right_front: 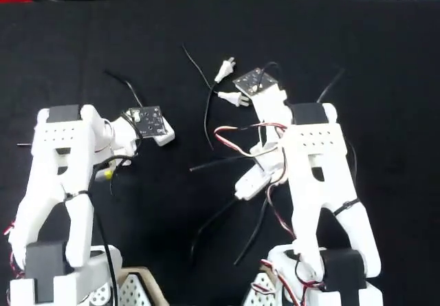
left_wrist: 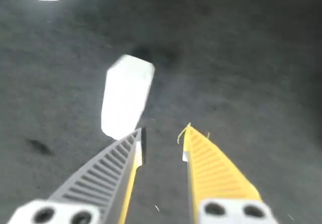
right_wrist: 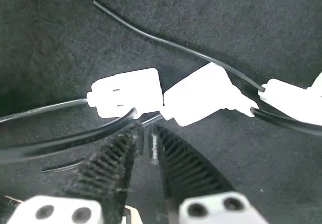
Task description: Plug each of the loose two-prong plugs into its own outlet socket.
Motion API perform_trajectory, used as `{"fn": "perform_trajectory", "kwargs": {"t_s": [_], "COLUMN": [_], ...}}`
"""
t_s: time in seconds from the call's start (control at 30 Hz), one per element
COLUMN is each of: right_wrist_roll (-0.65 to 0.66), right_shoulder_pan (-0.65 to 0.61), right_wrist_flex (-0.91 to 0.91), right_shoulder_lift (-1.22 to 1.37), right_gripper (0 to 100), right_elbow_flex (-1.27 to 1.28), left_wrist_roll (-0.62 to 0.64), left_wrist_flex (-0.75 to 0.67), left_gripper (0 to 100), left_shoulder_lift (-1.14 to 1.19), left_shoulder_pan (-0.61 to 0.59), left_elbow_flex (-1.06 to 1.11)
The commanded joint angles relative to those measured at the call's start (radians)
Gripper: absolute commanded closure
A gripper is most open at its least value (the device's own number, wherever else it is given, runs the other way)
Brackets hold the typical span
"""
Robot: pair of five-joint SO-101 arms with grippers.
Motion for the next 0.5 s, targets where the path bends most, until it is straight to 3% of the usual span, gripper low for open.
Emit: {"fn": "perform_trajectory", "kwargs": {"t_s": [0.0,0.23,0.47], "right_wrist_roll": [-0.002,0.000,0.000], "right_shoulder_pan": [-0.012,-0.012,-0.012], "right_wrist_flex": [-0.012,-0.012,-0.012], "right_shoulder_lift": [-0.033,-0.033,-0.033], "right_gripper": [96.2,96.2,96.2], "right_elbow_flex": [0.001,0.001,0.001], "left_wrist_roll": [0.028,0.127,0.161], "left_wrist_flex": [-0.186,-0.344,-0.169], "left_gripper": [85,85,85], "left_shoulder_lift": [0.049,0.210,0.235], "left_shoulder_pan": [-0.021,-0.031,-0.041], "left_elbow_flex": [0.005,-0.093,-0.265]}}
